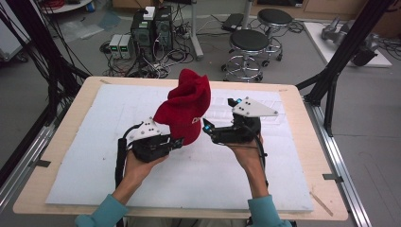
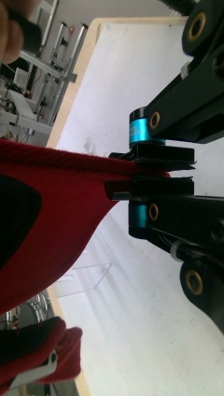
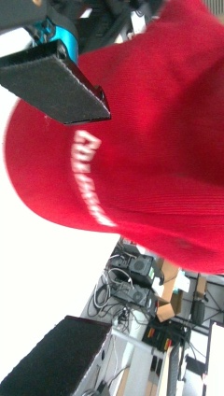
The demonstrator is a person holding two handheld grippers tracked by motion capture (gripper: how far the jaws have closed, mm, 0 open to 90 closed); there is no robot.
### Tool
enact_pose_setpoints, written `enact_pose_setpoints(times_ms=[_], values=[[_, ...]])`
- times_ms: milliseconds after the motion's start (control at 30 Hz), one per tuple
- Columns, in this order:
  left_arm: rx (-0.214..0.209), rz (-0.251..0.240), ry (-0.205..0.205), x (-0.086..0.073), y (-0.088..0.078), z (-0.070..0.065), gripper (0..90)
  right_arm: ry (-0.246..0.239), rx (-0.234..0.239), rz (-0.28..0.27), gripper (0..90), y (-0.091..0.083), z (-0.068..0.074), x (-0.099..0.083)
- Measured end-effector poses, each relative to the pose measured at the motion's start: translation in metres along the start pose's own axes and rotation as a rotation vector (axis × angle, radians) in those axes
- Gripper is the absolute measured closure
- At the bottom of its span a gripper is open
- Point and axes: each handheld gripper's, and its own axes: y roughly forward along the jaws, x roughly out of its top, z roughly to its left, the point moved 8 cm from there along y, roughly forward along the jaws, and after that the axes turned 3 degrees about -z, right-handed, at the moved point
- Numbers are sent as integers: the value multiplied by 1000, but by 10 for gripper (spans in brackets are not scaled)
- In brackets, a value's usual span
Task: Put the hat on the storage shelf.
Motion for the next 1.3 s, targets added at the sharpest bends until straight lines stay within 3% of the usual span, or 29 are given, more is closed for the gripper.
enact_pose_setpoints(times_ms=[433,600,967,1133,1300], values=[[57,20,45,34,23,8,855,32,-108,14,4,-46,-28,-37],[80,32,62,41,38,12,855,33,-141,20,4,-60,-33,-53],[104,48,62,49,73,22,855,97,-208,-8,5,-87,-48,-88],[121,49,63,50,85,30,855,115,-228,-17,5,-91,-52,-101],[142,47,38,49,96,38,855,131,-238,-24,5,-94,-55,-111]])
